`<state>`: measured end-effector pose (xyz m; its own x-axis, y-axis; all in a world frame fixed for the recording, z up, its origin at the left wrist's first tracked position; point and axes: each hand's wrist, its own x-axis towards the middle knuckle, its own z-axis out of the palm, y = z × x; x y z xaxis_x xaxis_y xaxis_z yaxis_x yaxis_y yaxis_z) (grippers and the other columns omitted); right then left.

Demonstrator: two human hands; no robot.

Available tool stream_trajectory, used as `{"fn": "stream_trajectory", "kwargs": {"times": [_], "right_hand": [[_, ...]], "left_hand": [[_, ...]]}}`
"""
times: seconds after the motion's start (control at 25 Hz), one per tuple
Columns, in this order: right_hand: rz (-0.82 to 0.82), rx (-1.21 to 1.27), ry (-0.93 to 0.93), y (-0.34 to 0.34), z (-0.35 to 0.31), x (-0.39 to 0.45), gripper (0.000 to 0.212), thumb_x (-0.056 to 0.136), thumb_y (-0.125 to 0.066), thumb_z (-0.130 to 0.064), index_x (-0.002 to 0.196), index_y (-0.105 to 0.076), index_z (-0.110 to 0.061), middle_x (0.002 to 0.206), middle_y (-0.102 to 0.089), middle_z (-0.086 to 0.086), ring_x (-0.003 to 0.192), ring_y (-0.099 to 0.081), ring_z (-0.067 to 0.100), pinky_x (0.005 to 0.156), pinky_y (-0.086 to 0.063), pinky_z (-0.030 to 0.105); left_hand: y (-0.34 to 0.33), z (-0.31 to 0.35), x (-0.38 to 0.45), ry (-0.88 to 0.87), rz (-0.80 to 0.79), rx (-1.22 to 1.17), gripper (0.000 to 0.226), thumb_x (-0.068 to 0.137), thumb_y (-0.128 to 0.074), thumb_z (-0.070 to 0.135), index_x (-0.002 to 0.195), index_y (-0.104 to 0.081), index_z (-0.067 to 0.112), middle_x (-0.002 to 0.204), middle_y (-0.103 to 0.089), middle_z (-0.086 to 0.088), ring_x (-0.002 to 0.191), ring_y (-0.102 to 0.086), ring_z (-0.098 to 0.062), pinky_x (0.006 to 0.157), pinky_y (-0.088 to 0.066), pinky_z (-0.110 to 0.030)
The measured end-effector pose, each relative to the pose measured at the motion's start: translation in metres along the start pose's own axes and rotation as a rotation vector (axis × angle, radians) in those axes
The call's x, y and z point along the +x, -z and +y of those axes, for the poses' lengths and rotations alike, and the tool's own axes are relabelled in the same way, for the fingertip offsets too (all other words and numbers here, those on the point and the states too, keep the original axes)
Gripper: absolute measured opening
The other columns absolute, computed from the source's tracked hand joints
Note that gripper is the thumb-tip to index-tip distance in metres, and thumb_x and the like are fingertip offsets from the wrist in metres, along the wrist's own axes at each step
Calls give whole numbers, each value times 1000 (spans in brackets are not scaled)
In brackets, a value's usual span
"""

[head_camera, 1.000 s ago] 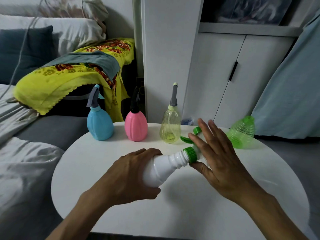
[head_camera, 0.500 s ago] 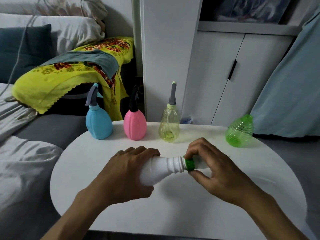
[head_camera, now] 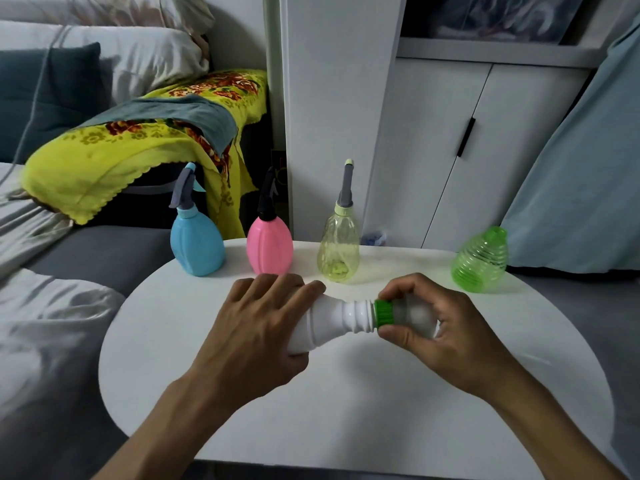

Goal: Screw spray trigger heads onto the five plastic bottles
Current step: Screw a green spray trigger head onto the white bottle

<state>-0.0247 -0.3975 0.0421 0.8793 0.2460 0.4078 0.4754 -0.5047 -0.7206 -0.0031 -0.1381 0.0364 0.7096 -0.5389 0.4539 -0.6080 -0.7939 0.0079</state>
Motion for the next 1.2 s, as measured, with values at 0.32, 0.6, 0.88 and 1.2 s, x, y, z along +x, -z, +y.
{"fn": "stream_trajectory", "kwargs": {"times": [0.32, 0.6, 0.88, 1.2], "right_hand": [[-63, 187, -121, -1, 0, -2, 50, 73, -80, -31, 115, -52, -30, 97, -62, -5, 84, -63, 12, 65, -58, 35], [-76, 225, -168, 0, 1, -2, 51, 73, -79, -34, 116, -52, -29, 94, -62, -5, 79, -61, 10, 59, -52, 27], [-90, 239, -192, 1, 0, -2, 48, 75, -77, -29, 116, -53, -28, 93, -63, -4, 75, -61, 8, 58, -49, 22], [-109, 263, -220, 2, -2, -3, 47, 75, -78, -23, 114, -54, -29, 91, -62, -5, 73, -61, 10, 55, -51, 25]], "left_hand": [[-5, 3, -1, -25, 13, 0, 69, 57, -80, 35, 122, -63, 20, 112, -66, -3, 95, -62, -30, 79, -51, -41], [-9, 3, 0, -36, 24, 8, 70, 58, -82, 36, 123, -62, 19, 113, -66, -4, 96, -61, -30, 81, -50, -41], [-9, 3, 0, -37, 16, 7, 69, 58, -81, 35, 123, -61, 20, 113, -66, -3, 97, -61, -29, 80, -49, -41], [-8, 4, 1, -33, 7, 5, 70, 57, -82, 36, 123, -61, 20, 112, -66, -3, 96, -61, -29, 80, -50, -41]]}}
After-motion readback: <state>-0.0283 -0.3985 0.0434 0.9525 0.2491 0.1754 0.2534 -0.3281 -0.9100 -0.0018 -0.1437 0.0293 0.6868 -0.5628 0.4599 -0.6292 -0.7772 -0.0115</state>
